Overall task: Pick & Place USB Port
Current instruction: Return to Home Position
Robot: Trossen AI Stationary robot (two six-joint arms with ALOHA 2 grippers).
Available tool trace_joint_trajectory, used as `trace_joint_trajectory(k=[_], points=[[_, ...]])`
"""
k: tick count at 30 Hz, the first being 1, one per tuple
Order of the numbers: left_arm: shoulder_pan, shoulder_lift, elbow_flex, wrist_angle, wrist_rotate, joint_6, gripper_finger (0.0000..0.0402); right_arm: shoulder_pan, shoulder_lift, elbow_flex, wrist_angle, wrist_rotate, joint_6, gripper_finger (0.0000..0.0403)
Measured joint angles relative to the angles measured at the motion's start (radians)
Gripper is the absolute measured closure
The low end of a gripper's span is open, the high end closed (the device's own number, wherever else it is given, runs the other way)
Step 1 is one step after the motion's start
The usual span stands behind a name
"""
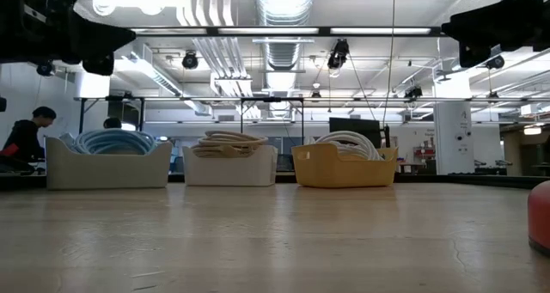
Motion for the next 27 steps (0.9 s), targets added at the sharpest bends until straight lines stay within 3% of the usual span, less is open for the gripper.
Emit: trace_joint_trajectory(k=[6,19,27], points=[[0.0,0.0,-0.062,0.052,0.0,-0.023,0.0401,0.0,-0.005,-0.029,0.006,-0.002,0.005,0.0319],[0.0,0.0,-0.063,0.05,0.0,-0.022,0.0401,0.0,-0.006,-0.168,0.171,-0.014,0.025,0.0326],[0.0,0.0,-0.064,0.026,-0.01,-0.023,0.0401,0.0,-0.005,-0.176,0.164,-0.028,0.026,0.0328]])
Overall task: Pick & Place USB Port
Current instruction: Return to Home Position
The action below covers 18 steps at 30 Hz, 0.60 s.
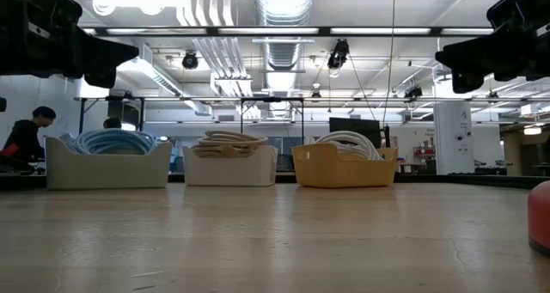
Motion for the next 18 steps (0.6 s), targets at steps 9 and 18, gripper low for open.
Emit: trace_joint_trajectory(k=[9,18], points=[[0.0,0.0,-0.001,-0.002,-0.001,-0.011,0.0401,0.0,0.008,0.0,-0.002,0.001,-0.005,0.033],[0.0,0.0,-0.001,-0.004,-0.001,-0.171,0.0401,0.0,0.008,0.0,-0.002,0.003,-0.002,0.033]])
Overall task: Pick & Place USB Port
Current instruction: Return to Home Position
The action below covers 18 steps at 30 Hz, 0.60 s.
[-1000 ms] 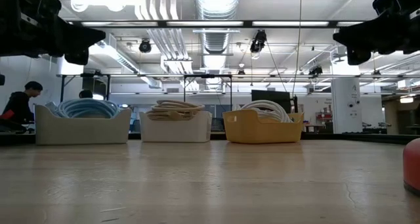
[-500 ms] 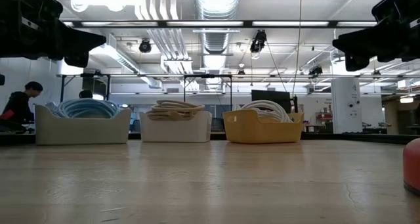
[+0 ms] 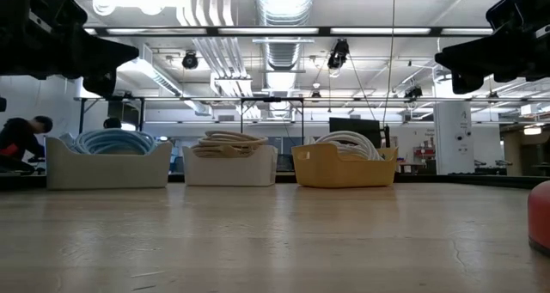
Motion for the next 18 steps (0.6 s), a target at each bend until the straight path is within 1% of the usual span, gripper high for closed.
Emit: trace_joint_trajectory(k=[13,18], points=[[0.0,0.0,0.0,0.001,0.0,-0.008,0.0401,0.0,0.0,0.0,0.0,0.0,0.001,0.0312],[0.0,0.0,0.0,0.001,-0.001,-0.008,0.0401,0.0,0.0,0.0,0.0,0.0,0.001,0.0315]])
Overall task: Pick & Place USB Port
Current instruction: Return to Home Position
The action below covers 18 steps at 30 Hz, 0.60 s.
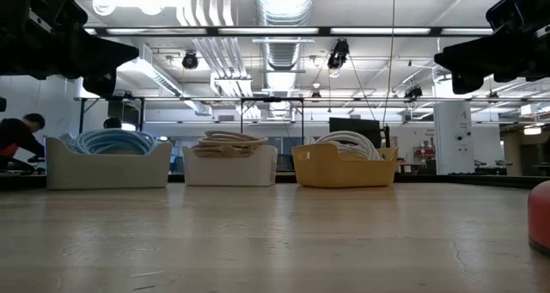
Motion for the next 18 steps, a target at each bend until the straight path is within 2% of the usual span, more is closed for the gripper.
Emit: trace_joint_trajectory(k=[11,18], points=[[0.0,0.0,0.0,0.0,0.0,0.0,0.0401,0.0,0.0,0.0,0.0,0.0,-0.001,0.0335],[0.0,0.0,0.0,0.0,0.0,0.0,0.0401,0.0,0.0,0.0,0.0,0.0,0.002,0.0327]])
